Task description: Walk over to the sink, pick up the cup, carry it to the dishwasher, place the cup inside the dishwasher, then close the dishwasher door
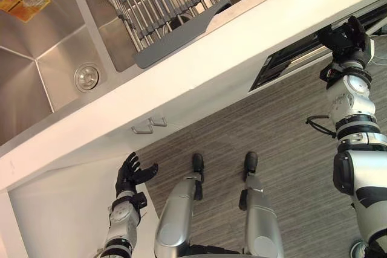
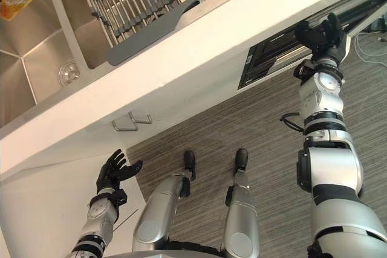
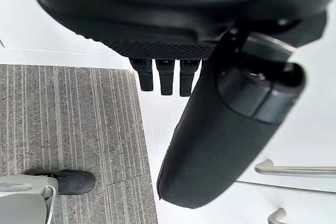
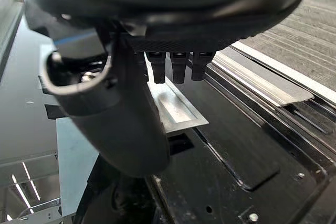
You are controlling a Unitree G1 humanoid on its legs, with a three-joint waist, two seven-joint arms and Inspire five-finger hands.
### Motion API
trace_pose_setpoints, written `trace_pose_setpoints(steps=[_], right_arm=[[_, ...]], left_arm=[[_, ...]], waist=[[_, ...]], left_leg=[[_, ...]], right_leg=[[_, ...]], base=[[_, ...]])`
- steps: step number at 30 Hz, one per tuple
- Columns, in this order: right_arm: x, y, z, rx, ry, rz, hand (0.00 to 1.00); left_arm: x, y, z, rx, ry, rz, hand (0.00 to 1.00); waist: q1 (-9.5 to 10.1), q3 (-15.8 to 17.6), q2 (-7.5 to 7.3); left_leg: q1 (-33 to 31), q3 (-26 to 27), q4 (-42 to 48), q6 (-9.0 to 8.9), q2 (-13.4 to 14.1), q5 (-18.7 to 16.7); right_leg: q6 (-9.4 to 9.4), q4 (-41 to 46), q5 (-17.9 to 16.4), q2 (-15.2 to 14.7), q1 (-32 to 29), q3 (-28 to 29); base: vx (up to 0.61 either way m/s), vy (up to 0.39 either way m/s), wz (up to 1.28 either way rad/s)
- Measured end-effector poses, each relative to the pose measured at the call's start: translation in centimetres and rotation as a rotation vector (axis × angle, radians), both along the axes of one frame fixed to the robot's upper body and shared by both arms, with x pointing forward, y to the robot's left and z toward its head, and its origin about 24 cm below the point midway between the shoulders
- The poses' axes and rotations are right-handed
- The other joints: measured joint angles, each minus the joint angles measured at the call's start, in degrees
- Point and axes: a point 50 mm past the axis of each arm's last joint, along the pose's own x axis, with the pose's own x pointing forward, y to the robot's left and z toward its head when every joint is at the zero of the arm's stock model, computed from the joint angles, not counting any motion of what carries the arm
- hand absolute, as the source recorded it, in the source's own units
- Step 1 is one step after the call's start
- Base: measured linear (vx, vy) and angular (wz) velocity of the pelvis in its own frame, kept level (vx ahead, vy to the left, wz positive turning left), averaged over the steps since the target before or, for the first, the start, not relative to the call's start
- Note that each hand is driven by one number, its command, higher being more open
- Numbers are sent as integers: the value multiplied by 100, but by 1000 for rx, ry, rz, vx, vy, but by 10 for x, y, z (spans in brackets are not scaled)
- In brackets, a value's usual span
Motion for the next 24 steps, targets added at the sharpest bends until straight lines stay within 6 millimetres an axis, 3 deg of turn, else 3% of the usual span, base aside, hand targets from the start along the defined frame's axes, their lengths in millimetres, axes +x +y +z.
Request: trace_pose_setpoints(steps=[3,6,10,12,13,14,15,17,20,21,24], right_arm=[[-2,-3,-1,-42,20,-9,90],[-11,-5,-20,-128,50,16,90],[-38,11,-92,-261,181,115,90],[-72,31,-170,-242,375,203,90],[-81,34,-187,-227,422,215,90],[-103,39,-217,-213,522,235,90],[-115,41,-231,-201,567,242,90],[-156,44,-270,-170,720,259,90],[-190,41,-294,-128,826,253,90],[-210,39,-307,-92,884,235,90],[-238,41,-324,-26,967,222,90]], left_arm=[[0,0,0,0,1,0,90],[0,1,0,2,1,1,90],[-8,6,-4,15,29,5,90],[-18,11,-9,39,76,-5,90],[-20,12,-10,40,83,-4,90],[-23,13,-12,53,102,-16,90],[-25,13,-13,57,111,-20,90],[-34,13,-18,57,144,-34,90],[-43,13,-23,68,177,-64,90],[-50,14,-26,68,198,-74,90],[-66,16,-33,78,252,-103,90]], waist=[[-30,10,-16],[-28,40,-100],[-214,-75,-360],[-323,-234,-654],[-337,-264,-704],[-354,-339,-791],[-363,-392,-826],[-442,-662,-911],[-498,-931,-933],[-499,-1162,-941],[-503,-1516,-956]], left_leg=[[75,-35,13,-17,16,-11],[311,-81,-30,-54,48,-41],[593,-225,-156,-106,46,-67],[857,-235,-295,-143,40,-87],[917,-233,-310,-152,38,-99],[1035,-230,-358,-155,26,-119],[1093,-227,-393,-155,17,-120],[1284,-216,-519,-146,-24,-126],[1533,-202,-651,-134,-41,-142],[1660,-198,-714,-144,-48,-165],[1895,-196,-876,-169,-47,-181]], right_leg=[[-17,-119,39,21,148,-43],[-27,-193,33,56,426,-99],[-24,-194,-120,69,734,-240],[-8,-163,-241,65,929,-286],[-5,-158,-268,63,977,-289],[13,-153,-317,52,1075,-294],[21,-151,-337,44,1115,-296],[53,-146,-409,2,1248,-300],[80,-144,-489,-37,1440,-304],[94,-145,-545,-44,1535,-305],[105,-146,-647,-42,1693,-319]], base=[[-26,-18,5],[10,-21,6],[48,-18,17],[99,-5,7],[97,7,2],[68,14,1],[80,23,2],[101,33,3],[56,23,1],[65,21,-2],[50,0,0]])
